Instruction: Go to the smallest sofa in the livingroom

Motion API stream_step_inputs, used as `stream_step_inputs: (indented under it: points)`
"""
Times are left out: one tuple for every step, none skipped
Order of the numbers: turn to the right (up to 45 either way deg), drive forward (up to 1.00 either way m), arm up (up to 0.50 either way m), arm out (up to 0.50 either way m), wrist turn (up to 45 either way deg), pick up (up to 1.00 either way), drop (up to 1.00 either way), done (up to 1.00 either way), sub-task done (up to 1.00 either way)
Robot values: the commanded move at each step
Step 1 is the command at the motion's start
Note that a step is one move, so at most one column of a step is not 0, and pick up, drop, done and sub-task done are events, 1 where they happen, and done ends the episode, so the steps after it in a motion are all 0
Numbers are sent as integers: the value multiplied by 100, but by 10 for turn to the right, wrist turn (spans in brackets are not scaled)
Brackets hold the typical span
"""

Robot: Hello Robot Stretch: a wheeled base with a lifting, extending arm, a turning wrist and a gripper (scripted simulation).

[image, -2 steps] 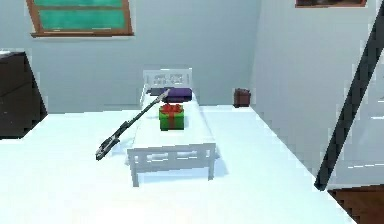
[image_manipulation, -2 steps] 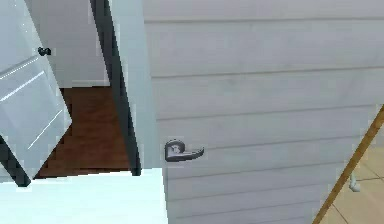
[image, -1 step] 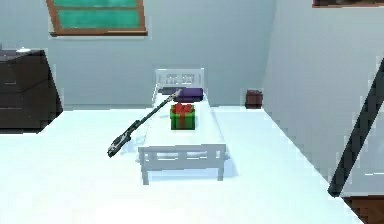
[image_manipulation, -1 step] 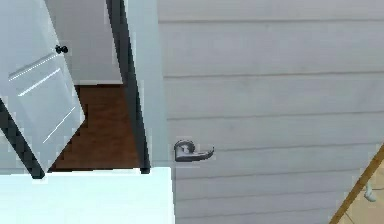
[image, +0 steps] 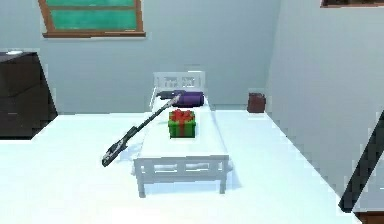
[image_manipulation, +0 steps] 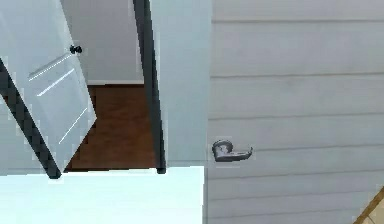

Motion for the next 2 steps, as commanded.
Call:
stream_step_inputs:
  points:
    - [450,0,0,0,0,0,0,0,0]
    - [180,0,0,0,0,0,0,0,0]
